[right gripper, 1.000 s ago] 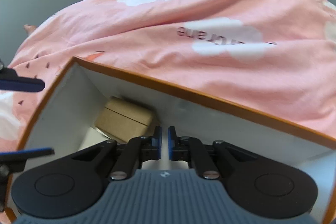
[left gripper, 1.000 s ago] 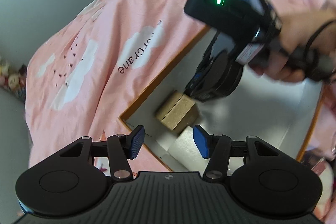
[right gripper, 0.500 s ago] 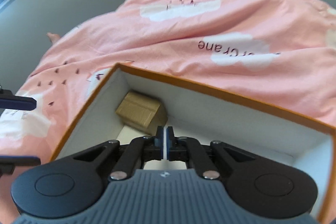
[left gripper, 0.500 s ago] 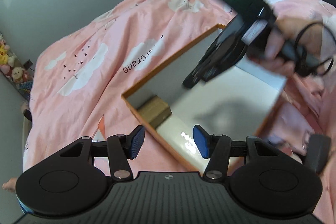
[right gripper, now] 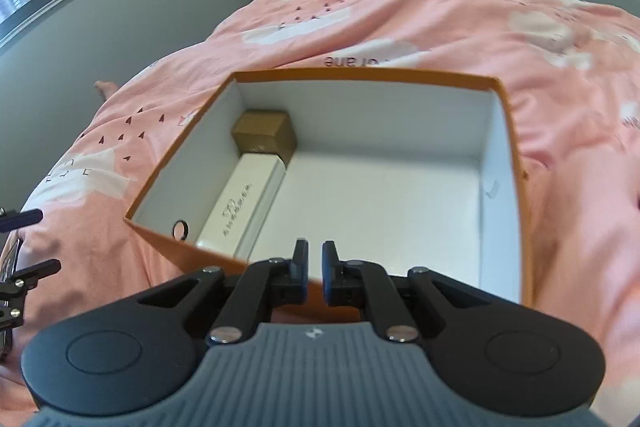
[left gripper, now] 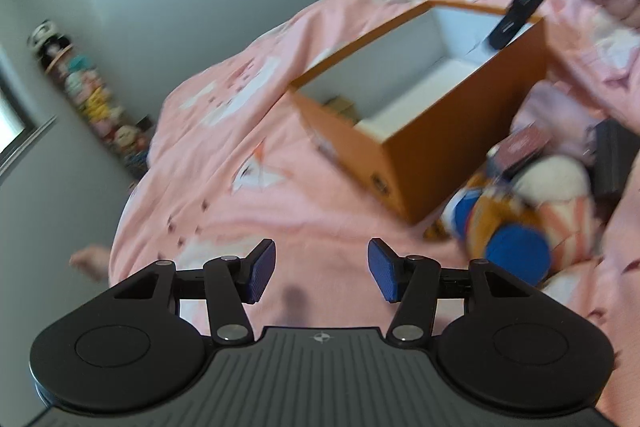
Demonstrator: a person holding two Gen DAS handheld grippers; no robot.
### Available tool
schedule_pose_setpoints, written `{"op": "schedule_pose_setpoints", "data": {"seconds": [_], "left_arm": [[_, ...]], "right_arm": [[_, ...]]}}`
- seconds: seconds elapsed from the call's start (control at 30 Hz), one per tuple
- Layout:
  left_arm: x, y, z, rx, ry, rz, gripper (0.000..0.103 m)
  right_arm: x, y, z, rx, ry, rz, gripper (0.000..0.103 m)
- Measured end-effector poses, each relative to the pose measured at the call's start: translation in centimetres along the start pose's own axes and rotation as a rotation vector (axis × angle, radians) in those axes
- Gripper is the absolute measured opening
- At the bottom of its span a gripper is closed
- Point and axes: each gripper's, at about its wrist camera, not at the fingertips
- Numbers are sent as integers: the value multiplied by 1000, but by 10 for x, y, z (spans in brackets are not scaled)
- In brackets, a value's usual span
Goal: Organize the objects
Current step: 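Move both grippers back toward the pile of items beside the box, then grasp the Ocean Park plush with the left gripper while the right gripper grasps the white plush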
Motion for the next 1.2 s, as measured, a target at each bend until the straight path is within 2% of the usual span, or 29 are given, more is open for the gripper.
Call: {"op": "schedule_pose_setpoints", "data": {"seconds": [0.17, 0.27, 0.4, 0.5, 0.53, 0.6, 0.63, 0.8, 1.0, 1.2], "left_arm": [[18, -10, 5, 1, 12, -84, 64], [22, -1, -8, -61, 9, -123, 64], [20, 21, -19, -99, -57, -150, 65], [6, 34, -19, -86, -127, -126, 69], [1, 38, -18, -70, -159, -113, 71], [-9, 44, -15, -21, -233, -96, 71], [-13, 47, -13, 6, -273, -92, 73], [-31, 55, 4, 146, -404, -69, 73], [-54, 60, 29, 304, -468, -19, 72], [-66, 68, 64, 486, -452, -25, 68]], "right_arm": [[5, -12, -29, -44, -48, 10, 12], [11, -21, -42, -48, -66, 1, 15], [18, -38, -43, 5, -56, 0, 21], [23, -48, -37, 44, -19, 11, 21], [26, -50, -34, 56, -6, 10, 21], [32, -55, -30, 90, 27, 17, 31], [35, -57, -26, 110, 43, 28, 32], [44, -65, -15, 181, 91, 70, 33], [45, -68, -9, 226, 97, 82, 35], [43, -70, -4, 263, 131, 119, 42]]}}
Point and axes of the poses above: each gripper's, at about its wrist camera, not at the fingertips, and z roughly the way its jaws point, x to its left, y to its top, and after that the axes turned 9 degrees about -z, right-handed
